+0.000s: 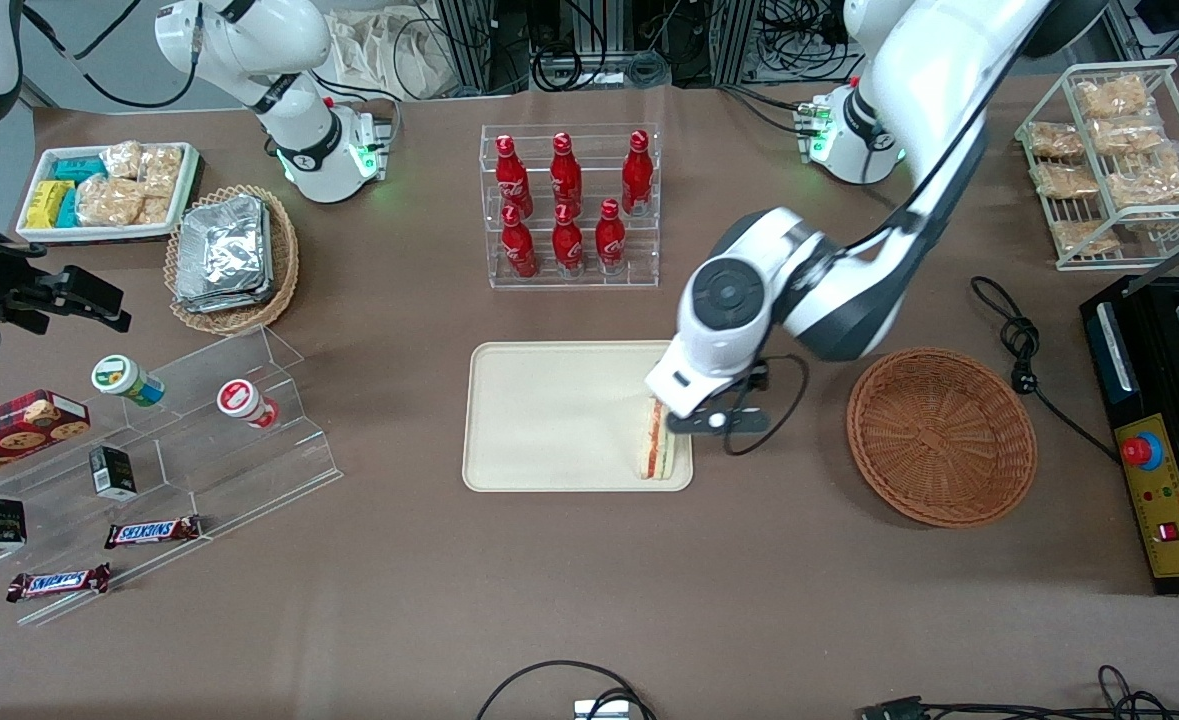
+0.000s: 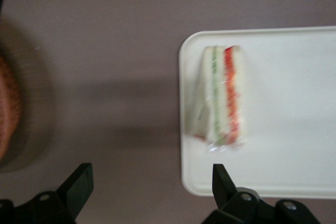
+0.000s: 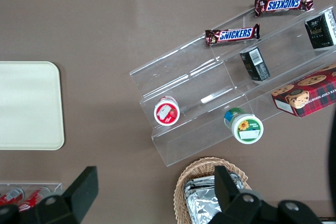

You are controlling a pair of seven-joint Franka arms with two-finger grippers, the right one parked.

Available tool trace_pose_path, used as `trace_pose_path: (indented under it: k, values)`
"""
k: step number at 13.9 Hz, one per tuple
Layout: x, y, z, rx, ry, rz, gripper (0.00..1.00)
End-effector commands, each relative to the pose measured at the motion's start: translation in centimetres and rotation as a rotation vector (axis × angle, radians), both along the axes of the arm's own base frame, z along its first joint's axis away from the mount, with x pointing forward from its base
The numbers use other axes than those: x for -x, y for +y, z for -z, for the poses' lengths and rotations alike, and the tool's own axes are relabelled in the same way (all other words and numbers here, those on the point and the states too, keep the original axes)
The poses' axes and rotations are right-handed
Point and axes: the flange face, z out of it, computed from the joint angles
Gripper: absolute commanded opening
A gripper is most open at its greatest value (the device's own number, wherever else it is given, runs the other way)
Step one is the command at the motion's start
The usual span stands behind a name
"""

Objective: Place sandwich from basket to tray

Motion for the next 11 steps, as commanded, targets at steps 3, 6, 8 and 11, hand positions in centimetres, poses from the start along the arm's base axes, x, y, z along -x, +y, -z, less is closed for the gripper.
trace_pose_path:
  k: [3,6,8,11]
  values:
    - [3.5,10.0,-7.7,0.037,0.074,0.0,1.0]
    - [2.0,14.7,-11.8,-0.003,0.112,-0.067,1.0]
    - [0.4,19.1,-13.4,-0.003,0.11,-0.148,1.0]
    - [-1.4,23.4,-14.8,0.012,0.077,-0.227,1.0]
